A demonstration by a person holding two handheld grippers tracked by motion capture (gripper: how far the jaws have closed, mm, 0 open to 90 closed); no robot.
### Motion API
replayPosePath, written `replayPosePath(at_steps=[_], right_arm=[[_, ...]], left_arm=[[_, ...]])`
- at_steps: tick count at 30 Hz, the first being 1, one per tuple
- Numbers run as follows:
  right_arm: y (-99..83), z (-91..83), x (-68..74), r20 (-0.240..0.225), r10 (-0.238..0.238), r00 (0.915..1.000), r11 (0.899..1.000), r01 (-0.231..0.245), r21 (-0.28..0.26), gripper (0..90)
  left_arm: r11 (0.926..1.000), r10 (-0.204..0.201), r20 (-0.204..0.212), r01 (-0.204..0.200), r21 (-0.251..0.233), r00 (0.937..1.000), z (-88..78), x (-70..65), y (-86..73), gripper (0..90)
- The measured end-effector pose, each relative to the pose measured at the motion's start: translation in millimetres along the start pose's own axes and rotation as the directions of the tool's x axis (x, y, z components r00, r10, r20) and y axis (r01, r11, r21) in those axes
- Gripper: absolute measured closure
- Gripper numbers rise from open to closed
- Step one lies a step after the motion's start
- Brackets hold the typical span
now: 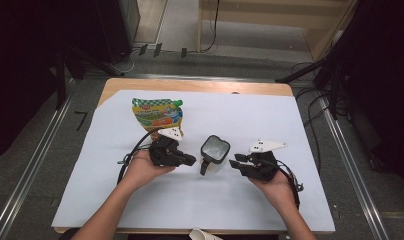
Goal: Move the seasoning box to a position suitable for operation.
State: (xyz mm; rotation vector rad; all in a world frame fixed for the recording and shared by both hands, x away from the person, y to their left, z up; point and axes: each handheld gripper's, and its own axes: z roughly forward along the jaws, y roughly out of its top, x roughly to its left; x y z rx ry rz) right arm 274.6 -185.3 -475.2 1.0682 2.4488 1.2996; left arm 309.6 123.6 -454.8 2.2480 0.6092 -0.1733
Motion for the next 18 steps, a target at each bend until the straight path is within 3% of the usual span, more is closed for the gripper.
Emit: replayPosePath(at_steps=[6,18], right_arm=[[2.8,-0.6,1.4,0.007,0.024,0.9997,1.0,-0.024,-0.012,90.0],[5.9,6.9,2.4,0.009,0.064,0.9979,0.998,-0.064,0.007,90.0]], left_arm=[[0.9997,0.005,0.001,-0.005,0.023,1.0,8.8,-1.2,0.9,90.0],[0.9995,0.007,-0.008,-0.007,0.03,0.9999,20.1,0.1,0.4,90.0]])
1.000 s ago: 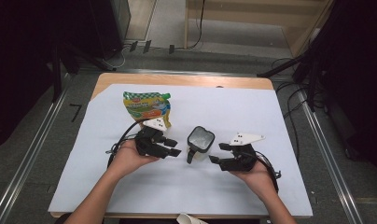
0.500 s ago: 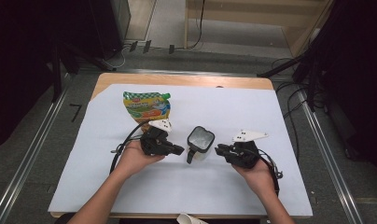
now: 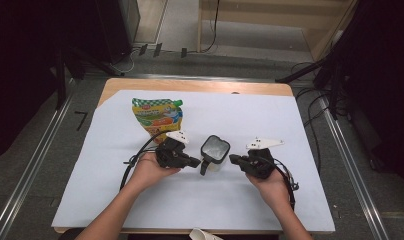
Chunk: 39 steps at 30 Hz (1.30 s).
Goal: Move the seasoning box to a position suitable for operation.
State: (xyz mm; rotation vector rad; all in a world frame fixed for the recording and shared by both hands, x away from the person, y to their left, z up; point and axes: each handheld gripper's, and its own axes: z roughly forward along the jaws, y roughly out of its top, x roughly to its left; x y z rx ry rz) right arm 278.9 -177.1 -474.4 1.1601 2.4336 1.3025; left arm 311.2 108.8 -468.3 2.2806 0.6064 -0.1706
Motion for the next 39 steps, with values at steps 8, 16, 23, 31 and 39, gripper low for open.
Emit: replayPosePath(at_steps=[8,16,23,31,39], right_arm=[[2.4,1.5,0.5,-0.004,0.025,0.9997,1.0,-0.025,0.001,90.0],[2.7,5.2,0.3,0.001,0.03,0.9995,0.999,-0.03,0.017,90.0],[3.5,6.9,2.4,0.005,0.022,0.9998,1.0,-0.022,0.013,90.0],[4.3,9.1,2.2,0.01,0.029,0.9995,1.0,-0.029,0.007,90.0],[6.9,14.3,1.0,0.039,0.03,0.9988,1.0,-0.03,0.001,90.0]], left_arm=[[0.9998,0.014,0.014,-0.014,0.011,0.9998,5.2,0.0,-0.4,90.0],[0.9999,0.004,0.039,-0.003,-0.014,0.9992,4.8,3.4,0.2,90.0],[0.9998,0.001,0.02,0.0,-0.018,0.9998,3.7,-3.7,2.5,90.0],[0.9996,0.028,0.016,-0.028,-0.007,0.9995,12.7,-14.7,5.8,90.0],[0.9996,0.029,0.042,-0.029,-0.007,0.9987,22.9,-25.6,9.1,90.0]])
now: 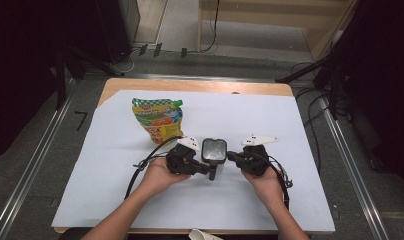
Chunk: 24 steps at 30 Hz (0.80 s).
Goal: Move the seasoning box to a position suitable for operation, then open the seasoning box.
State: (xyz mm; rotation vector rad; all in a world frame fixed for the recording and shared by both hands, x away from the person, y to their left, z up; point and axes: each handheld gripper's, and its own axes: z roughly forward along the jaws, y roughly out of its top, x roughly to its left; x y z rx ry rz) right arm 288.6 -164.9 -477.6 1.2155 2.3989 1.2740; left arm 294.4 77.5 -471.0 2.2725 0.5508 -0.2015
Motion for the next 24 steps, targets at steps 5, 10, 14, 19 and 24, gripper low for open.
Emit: replayPosePath(at_steps=[5,10,14,19,24], right_arm=[[0.6,1.8,-1.8,0.007,-0.002,1.0,1.0,0.002,-0.005,90.0],[2.4,5.8,-3.5,0.016,0.0,0.9999,1.0,0.001,-0.011,90.0],[3.3,8.5,-4.3,0.021,-0.003,0.9998,1.0,0.003,-0.007,90.0],[2.9,7.9,-5.3,0.021,-0.002,0.9998,1.0,0.002,-0.004,90.0],[2.6,-6.6,-6.3,0.009,0.017,0.9998,1.0,-0.017,-0.021,90.0]], left_arm=[[0.9999,0.006,0.005,-0.006,-0.013,1.0,4.4,-6.4,2.2,90.0],[0.9997,0.007,0.002,-0.007,-0.023,1.0,7.9,-9.8,3.9,90.0],[0.9997,0.009,0.006,-0.009,-0.025,0.9999,11.8,-11.7,5.8,90.0],[0.9996,-0.023,0.042,0.024,-0.013,0.9988,10.2,-9.5,7.3,89.9],[0.9999,-0.012,0.036,0.012,0.01,0.9993,-4.4,-9.6,7.4,85.4]])
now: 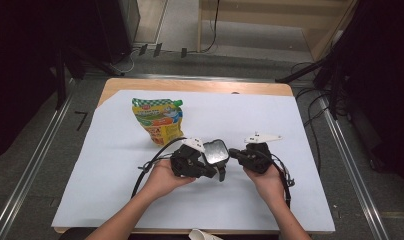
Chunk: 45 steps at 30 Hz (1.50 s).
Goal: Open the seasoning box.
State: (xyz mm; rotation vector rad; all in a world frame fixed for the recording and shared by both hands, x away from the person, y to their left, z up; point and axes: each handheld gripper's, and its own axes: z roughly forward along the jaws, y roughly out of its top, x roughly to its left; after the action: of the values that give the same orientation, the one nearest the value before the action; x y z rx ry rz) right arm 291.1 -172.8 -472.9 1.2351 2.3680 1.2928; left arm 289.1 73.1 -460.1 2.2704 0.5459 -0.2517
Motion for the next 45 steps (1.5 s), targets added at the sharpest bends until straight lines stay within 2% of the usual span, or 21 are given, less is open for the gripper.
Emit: replayPosePath(at_steps=[4,8,15,17,20,23,28,38,45], right_arm=[[-1.8,-11.7,6.2,-0.016,-0.02,0.9997,1.0,0.019,-0.008,90.0],[-5.0,-21.6,14.3,-0.028,-0.036,0.999,0.999,0.036,0.002,90.0],[-17.0,-38.4,28.2,-0.065,-0.02,0.9977,1.0,0.021,0.015,90.0],[-19.5,-38.7,33.4,-0.074,-0.034,0.9967,0.999,0.036,0.019,90.0],[-20.7,-34.6,41.5,-0.085,-0.058,0.9947,0.997,0.061,0.038,90.0],[-21.8,-30.8,46.1,-0.1,-0.071,0.9924,0.995,0.077,0.056,90.0],[-23.1,-26.0,51.0,-0.123,-0.078,0.9894,0.994,0.086,0.062,90.0],[-27.6,-4.2,63.0,-0.155,-0.103,0.9826,0.989,0.117,0.089,90.0],[-29.1,1.3,62.2,-0.156,-0.109,0.9818,0.986,0.126,0.106,90.0]], left_arm=[[1.0,0.003,0.007,-0.003,0.007,1.0,-9.8,1.1,-2.5,81.3],[1.0,-0.005,0.017,0.005,-0.002,0.9998,-19.4,5.0,-4.1,72.0],[0.9997,-0.018,0.02,0.018,-0.017,0.9996,-32.7,13.9,-7.7,57.2],[0.9995,-0.017,0.01,0.017,-0.028,0.9998,-35.1,16.1,-8.3,53.5],[0.9989,-0.023,0.007,0.024,-0.041,0.9997,-37.4,18.9,-9.1,49.4],[0.9978,-0.048,0.015,0.049,-0.045,0.9987,-39.0,21.4,-9.9,46.7],[0.9953,-0.078,0.025,0.08,-0.055,0.9966,-40.5,26.5,-10.8,42.9],[0.9943,-0.082,0.016,0.082,-0.068,0.9965,-43.3,29.3,-11.9,39.0],[0.9933,-0.088,0.015,0.089,-0.073,0.996,-44.2,30.3,-12.2,38.9]])
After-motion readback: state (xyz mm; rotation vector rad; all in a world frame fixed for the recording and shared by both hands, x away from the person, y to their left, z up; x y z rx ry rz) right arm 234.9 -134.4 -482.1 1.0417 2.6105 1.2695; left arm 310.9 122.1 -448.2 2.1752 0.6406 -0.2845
